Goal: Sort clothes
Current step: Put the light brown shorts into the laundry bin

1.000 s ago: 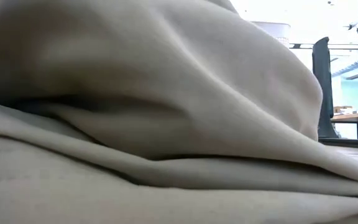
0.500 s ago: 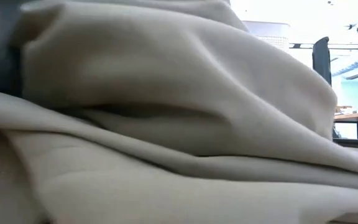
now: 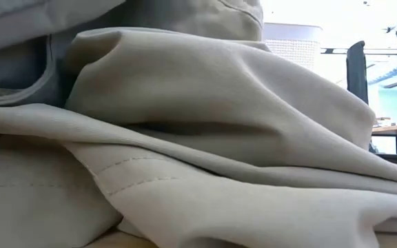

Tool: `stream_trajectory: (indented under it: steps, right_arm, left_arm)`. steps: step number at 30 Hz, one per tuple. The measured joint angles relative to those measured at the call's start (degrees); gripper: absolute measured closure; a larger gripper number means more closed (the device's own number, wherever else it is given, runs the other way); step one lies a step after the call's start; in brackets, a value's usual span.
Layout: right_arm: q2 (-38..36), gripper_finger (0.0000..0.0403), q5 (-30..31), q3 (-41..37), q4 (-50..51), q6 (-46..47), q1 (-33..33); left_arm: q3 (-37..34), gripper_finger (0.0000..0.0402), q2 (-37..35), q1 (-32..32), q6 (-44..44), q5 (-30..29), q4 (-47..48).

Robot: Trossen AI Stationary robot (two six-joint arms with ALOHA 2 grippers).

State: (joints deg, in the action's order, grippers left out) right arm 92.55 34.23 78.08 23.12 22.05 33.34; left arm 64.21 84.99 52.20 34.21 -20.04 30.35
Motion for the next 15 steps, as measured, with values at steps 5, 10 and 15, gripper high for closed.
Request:
stream_trajectory:
  steps: [5, 10, 15]
  right_arm:
    - [0.00, 0.0403, -0.01, 0.00, 0.14, 0.04, 0.02]
    - [0.00, 0.0403, -0.01, 0.00, 0.32, 0.04, 0.00]
    - [0.00, 0.0403, -0.03, 0.00, 0.39, 1.02, 0.00]
  left_arm:
    - [-0.05, 0.0249, 6.02, 2.50, 0.06, 7.03, -1.93]
    - [-0.10, 0.0249, 10.78, 3.43, 2.98, 15.09, -1.94]
    - [-0.11, 0.0249, 13.43, 2.30, -2.62, 13.83, -4.96]
